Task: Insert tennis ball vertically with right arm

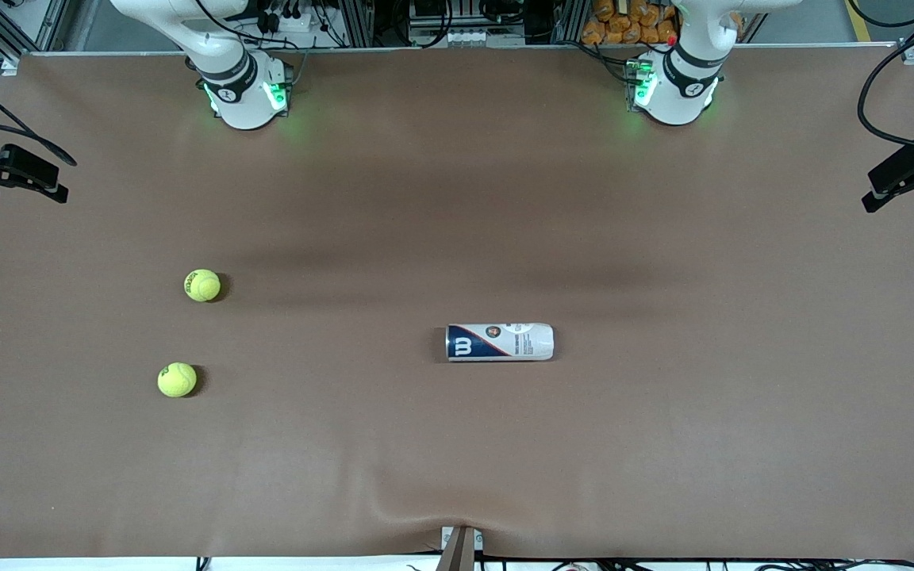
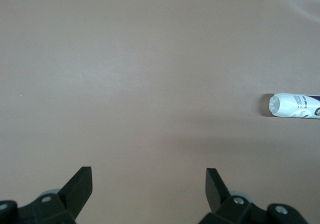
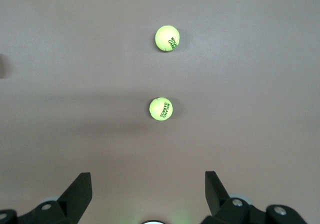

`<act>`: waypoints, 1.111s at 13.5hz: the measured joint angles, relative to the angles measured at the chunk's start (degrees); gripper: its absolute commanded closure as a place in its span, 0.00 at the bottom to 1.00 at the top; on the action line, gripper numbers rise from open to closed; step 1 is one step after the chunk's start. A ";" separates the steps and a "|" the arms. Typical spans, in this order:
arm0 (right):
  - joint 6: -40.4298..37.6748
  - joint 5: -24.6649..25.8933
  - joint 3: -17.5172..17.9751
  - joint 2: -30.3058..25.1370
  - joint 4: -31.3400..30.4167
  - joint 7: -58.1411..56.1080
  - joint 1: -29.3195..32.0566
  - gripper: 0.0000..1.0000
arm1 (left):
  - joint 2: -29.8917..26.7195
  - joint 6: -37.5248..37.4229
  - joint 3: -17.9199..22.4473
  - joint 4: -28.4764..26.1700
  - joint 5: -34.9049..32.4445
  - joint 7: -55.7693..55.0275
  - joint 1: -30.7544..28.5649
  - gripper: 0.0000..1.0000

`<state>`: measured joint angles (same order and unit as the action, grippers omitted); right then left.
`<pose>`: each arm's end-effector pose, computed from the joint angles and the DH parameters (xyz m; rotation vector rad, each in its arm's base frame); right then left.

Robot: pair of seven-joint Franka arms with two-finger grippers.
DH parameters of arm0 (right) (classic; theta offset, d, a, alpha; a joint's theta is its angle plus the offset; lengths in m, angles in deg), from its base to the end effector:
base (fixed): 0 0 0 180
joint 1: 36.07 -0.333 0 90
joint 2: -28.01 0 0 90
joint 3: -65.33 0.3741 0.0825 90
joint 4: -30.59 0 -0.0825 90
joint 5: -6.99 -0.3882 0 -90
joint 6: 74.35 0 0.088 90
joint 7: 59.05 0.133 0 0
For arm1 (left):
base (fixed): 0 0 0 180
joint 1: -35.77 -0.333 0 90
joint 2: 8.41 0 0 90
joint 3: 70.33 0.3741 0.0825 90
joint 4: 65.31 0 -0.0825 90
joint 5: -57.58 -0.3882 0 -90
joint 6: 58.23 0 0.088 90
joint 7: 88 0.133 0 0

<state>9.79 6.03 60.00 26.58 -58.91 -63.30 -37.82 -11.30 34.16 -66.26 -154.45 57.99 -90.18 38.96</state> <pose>0.5361 -0.0319 0.6658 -3.1161 -0.0202 0.1048 0.5472 0.0087 0.6956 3.1241 0.0835 0.1672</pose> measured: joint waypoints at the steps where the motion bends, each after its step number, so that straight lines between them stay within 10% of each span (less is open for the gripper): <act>1: 0.01 0.00 0.00 0.00 0.00 0.00 0.00 0.00 | 0.00 0.00 -0.01 0.12 0.00 0.01 0.00 0.00; 15: -0.04 -0.01 -0.14 0.00 -0.38 0.38 -0.01 0.00 | 7.44 0.73 -0.35 -0.79 4.79 8.77 -0.20 0.00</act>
<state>9.75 6.02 59.86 26.58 -59.29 -62.92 -37.83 -3.85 34.88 -66.61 -155.24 62.78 -81.41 38.76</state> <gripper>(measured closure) 0.000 0.000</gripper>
